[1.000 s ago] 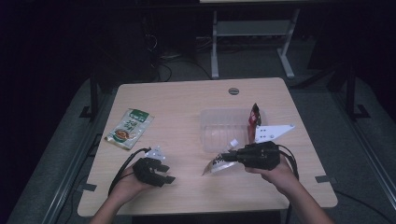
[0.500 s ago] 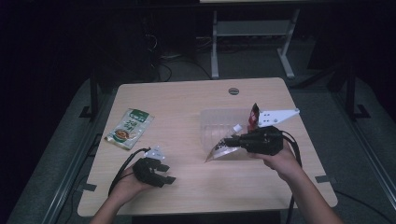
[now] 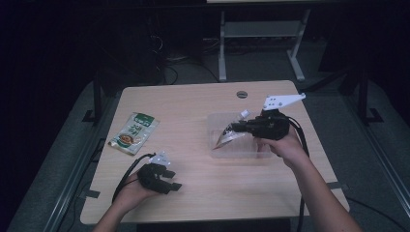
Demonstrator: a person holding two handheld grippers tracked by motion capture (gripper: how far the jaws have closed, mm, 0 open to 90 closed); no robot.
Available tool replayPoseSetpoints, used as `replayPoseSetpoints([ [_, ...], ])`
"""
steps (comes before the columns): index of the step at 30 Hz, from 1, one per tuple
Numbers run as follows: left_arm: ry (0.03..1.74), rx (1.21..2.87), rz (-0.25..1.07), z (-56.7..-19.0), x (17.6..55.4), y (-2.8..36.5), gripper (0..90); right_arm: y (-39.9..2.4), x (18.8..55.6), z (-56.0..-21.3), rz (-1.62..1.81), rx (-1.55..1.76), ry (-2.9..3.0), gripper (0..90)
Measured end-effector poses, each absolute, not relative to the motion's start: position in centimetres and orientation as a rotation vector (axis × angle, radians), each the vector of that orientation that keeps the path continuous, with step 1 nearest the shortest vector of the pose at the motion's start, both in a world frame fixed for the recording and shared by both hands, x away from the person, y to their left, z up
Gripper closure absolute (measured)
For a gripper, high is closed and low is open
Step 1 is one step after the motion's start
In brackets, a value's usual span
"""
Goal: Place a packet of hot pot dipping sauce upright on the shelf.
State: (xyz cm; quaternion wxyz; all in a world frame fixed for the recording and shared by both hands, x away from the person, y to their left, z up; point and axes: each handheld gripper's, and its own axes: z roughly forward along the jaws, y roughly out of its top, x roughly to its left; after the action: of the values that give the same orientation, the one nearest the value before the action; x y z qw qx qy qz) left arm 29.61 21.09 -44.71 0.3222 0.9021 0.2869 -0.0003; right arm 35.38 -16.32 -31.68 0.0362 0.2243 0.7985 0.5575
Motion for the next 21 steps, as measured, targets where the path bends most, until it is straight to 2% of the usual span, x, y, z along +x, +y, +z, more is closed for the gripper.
replayPoseSetpoints([
  [21,0.745,2.367,-0.004,-44.7,29.6,21.2,42.3,-13.5,39.5,-31.5,1.561,0.721,2.498,89.7],
])
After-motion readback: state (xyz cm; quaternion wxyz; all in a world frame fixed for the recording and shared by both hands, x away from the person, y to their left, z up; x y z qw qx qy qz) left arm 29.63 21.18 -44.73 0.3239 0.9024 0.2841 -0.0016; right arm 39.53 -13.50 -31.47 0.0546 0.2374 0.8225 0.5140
